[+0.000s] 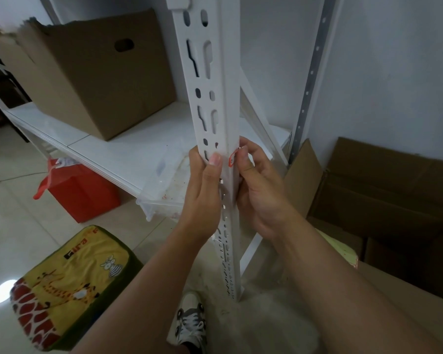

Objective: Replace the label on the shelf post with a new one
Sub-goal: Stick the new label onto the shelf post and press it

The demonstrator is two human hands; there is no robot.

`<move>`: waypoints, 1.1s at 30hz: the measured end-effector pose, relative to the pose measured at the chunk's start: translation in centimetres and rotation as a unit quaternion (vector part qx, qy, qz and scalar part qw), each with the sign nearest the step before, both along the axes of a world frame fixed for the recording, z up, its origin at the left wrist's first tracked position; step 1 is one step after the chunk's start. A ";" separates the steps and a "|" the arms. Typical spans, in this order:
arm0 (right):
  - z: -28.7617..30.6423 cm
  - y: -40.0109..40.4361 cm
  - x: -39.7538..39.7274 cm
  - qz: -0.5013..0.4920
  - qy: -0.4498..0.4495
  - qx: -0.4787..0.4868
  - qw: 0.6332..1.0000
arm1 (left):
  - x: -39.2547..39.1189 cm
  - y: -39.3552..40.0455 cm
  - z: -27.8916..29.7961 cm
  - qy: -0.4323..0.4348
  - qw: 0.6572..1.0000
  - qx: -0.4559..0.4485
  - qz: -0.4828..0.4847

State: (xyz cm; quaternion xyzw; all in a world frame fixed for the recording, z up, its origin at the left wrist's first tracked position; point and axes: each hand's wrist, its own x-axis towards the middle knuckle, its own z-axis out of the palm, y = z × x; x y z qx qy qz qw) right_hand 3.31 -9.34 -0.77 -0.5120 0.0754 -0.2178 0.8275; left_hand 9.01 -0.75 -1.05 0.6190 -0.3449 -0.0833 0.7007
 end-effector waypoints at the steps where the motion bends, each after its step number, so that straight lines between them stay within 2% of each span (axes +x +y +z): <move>1: 0.0 0.0 0.0 -0.002 0.002 -0.009 1.000 | 0.0 0.0 0.0 -0.001 1.000 0.001 0.003; 8: -0.1 0.3 0.1 -0.063 0.031 -0.076 0.995 | -0.2 -0.1 0.0 -0.004 1.000 -0.011 -0.002; 21: -0.2 0.5 0.0 -0.035 0.014 -0.069 0.997 | -0.1 0.0 0.1 -0.007 1.000 -0.017 -0.013; 27: 0.1 0.8 -0.2 -0.099 0.019 -0.151 0.983 | -0.2 -0.3 0.0 -0.015 1.000 -0.019 -0.002; 33: -0.4 2.0 -0.2 -0.158 0.017 -0.252 0.955 | -0.1 -0.1 0.0 -0.020 1.000 -0.005 -0.003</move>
